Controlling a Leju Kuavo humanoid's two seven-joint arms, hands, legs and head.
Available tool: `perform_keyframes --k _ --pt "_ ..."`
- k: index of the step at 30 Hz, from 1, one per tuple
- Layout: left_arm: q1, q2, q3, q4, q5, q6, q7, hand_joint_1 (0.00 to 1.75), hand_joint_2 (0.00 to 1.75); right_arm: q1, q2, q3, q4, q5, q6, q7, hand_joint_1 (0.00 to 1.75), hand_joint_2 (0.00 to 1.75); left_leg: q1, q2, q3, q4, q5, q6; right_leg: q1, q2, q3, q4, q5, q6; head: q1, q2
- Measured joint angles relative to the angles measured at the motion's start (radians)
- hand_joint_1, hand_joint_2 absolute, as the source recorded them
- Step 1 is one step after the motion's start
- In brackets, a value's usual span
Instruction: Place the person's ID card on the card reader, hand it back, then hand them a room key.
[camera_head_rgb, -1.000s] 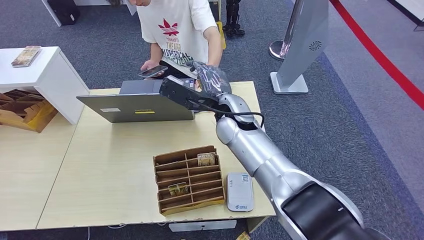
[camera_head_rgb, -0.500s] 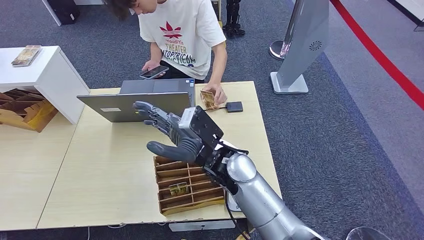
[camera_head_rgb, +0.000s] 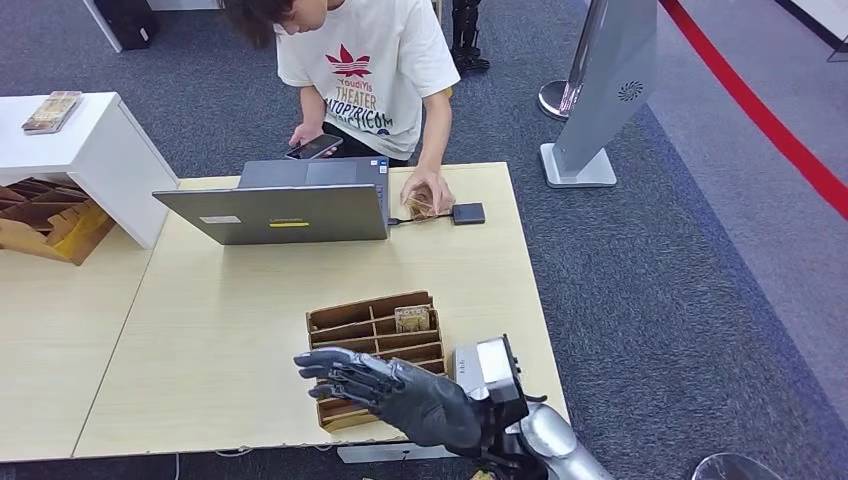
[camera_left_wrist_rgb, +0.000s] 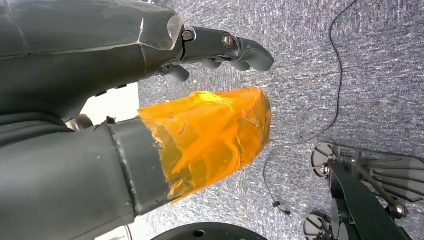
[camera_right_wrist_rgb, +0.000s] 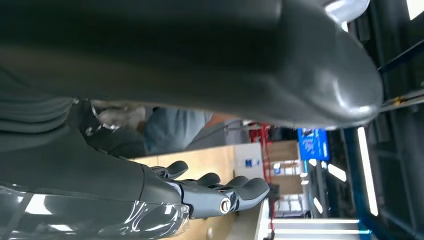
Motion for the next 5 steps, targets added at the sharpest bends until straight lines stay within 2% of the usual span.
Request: perform_keyframes --k 5 --pt "0.0 0.0 0.0 0.0 -0.018 0.007 -0.005 0.0 0.0 0.03 -0.029 0.002 -0.029 -0.02 0.047 -0.009 0.0 0.0 0.0 0.0 0.0 0.0 0.0 0.0 0.0 0.0 0.0 0.0 0.0 0.0 0.0 0.0"
